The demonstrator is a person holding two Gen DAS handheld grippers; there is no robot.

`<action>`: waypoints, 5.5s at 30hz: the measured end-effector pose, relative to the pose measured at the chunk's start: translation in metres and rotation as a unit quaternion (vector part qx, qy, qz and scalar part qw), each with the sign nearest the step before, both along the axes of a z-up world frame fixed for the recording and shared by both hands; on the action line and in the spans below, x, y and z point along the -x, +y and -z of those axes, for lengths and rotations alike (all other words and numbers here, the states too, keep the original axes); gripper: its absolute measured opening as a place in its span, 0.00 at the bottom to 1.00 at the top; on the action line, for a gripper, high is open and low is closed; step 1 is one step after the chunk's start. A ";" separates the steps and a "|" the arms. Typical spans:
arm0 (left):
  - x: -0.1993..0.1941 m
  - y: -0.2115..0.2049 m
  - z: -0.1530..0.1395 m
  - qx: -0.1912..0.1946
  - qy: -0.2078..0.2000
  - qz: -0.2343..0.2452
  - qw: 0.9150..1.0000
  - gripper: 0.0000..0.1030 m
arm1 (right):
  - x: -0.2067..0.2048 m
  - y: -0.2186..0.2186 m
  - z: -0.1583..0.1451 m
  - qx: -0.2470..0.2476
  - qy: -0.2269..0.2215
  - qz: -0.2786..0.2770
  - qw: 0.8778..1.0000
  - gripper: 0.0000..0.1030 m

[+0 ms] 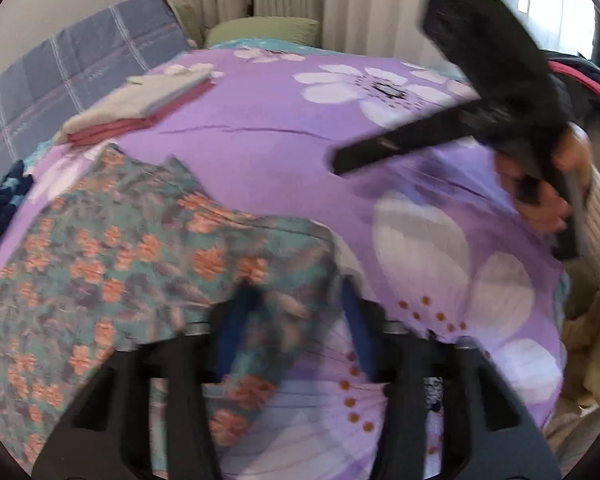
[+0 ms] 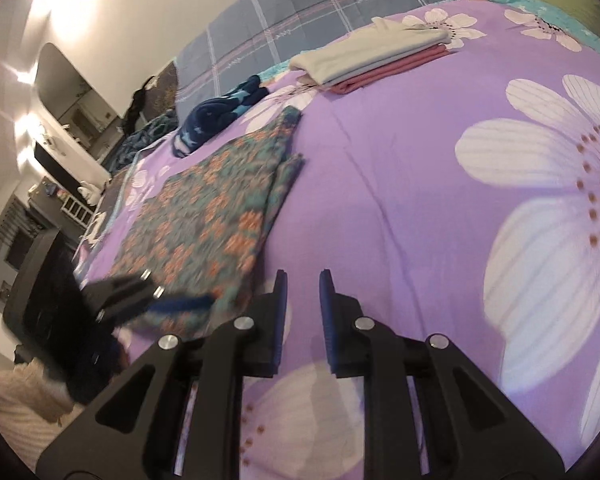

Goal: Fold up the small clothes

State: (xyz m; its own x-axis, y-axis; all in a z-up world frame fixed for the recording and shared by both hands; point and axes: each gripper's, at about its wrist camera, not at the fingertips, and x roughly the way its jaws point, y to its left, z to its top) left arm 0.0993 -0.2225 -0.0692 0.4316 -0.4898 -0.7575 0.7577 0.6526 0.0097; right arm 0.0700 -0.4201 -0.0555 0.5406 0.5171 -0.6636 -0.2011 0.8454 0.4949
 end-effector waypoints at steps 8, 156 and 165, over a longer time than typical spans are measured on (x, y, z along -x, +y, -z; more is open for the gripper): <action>-0.033 0.055 0.002 0.047 0.056 -0.107 0.992 0.15 | 0.010 0.026 0.001 -0.007 -0.007 -0.054 0.999 0.18; -0.059 0.476 0.040 0.316 0.179 -0.345 0.865 0.05 | 0.115 0.517 0.059 0.459 -0.354 -0.324 0.748 0.39; -0.060 0.480 0.031 0.319 0.144 -0.340 0.873 0.01 | 0.101 0.527 0.064 0.454 -0.342 -0.339 0.749 0.03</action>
